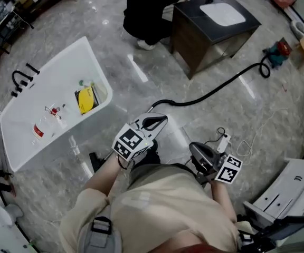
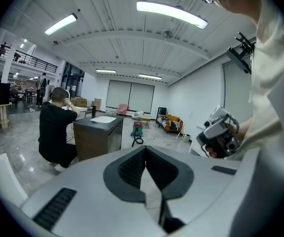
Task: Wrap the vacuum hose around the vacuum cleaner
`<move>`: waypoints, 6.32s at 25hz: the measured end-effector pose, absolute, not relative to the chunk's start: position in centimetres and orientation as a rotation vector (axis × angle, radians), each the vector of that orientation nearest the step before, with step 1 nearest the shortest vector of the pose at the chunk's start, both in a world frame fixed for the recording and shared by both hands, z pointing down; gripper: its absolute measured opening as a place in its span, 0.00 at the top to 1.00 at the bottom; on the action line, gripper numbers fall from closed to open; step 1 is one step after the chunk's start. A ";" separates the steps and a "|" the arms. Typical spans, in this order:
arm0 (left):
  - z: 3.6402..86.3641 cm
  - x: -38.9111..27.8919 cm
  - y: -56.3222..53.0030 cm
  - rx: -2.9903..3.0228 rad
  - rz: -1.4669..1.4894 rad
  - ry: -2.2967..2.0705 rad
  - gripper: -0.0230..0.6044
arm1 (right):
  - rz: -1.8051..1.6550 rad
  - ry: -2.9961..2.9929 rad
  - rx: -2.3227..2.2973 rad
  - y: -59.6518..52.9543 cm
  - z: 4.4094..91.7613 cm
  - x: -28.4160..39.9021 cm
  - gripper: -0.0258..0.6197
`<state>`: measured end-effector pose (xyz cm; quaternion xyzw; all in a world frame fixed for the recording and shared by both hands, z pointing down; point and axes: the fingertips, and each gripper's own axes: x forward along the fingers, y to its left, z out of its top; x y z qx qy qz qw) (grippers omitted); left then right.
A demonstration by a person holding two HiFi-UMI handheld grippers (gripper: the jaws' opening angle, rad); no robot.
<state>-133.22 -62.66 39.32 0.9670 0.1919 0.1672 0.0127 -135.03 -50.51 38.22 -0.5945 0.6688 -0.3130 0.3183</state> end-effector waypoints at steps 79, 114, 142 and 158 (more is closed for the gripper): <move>132.6 -130.2 -80.5 2.234 2.132 0.373 0.46 | -1.864 1.636 -1.481 -56.0 96.4 -120.2 0.96; 103.0 -120.1 -78.5 2.638 1.616 0.331 0.85 | -1.503 1.517 -1.670 -63.4 84.4 -120.2 0.96; 73.9 -109.6 -54.9 2.870 1.186 0.908 0.85 | -0.815 1.477 -2.067 -60.6 59.8 -105.8 0.75; 59.6 -115.1 -56.2 2.873 1.185 1.005 0.61 | -0.700 1.413 -2.258 -53.0 48.2 -99.6 0.76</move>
